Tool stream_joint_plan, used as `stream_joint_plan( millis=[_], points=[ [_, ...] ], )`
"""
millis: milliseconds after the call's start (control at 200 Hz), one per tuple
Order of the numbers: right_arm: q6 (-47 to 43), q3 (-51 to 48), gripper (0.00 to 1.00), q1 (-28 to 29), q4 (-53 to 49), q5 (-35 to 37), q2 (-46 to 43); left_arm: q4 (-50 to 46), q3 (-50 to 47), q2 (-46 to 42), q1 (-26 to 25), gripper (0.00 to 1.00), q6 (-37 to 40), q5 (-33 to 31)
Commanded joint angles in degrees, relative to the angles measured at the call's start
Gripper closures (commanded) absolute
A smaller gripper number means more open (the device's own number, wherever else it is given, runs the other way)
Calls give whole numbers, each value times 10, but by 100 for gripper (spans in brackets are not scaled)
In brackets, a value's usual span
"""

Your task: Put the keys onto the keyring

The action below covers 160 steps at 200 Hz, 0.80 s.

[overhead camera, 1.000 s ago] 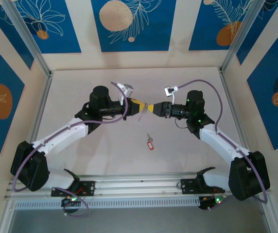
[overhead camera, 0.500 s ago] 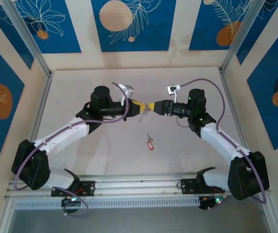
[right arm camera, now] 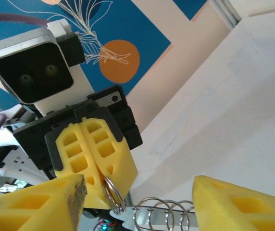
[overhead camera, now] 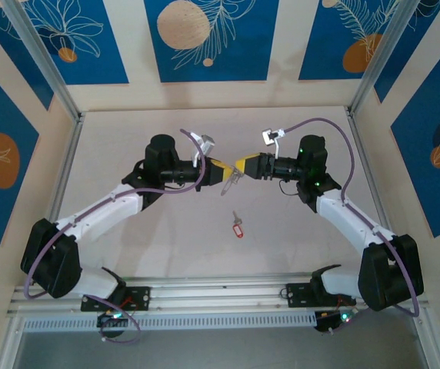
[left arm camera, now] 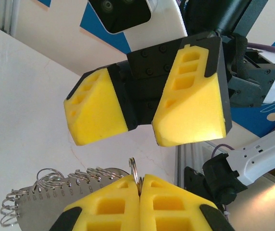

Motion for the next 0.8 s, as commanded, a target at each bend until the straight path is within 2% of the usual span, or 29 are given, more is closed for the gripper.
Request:
stream_joint_plan(
  millis=[0,175,400,535,680,795],
  points=[
    [0,9,44,0,20,-38,2,33,22,6,4,100,-11,26],
    [-3,11,53,5,23,-60,7,42,24,9,3,100,-16,27],
    [-6,8,58,9,22,-69,14,55,24,14,4,100,-26,34],
    [-6,7,65,10,23,-70,17,57,26,16,4,100,-28,35],
    [-6,8,79,9,24,-70,22,60,28,20,5,100,-31,37],
    [-5,8,95,10,26,-69,24,60,28,22,4,100,-31,37]
  ],
)
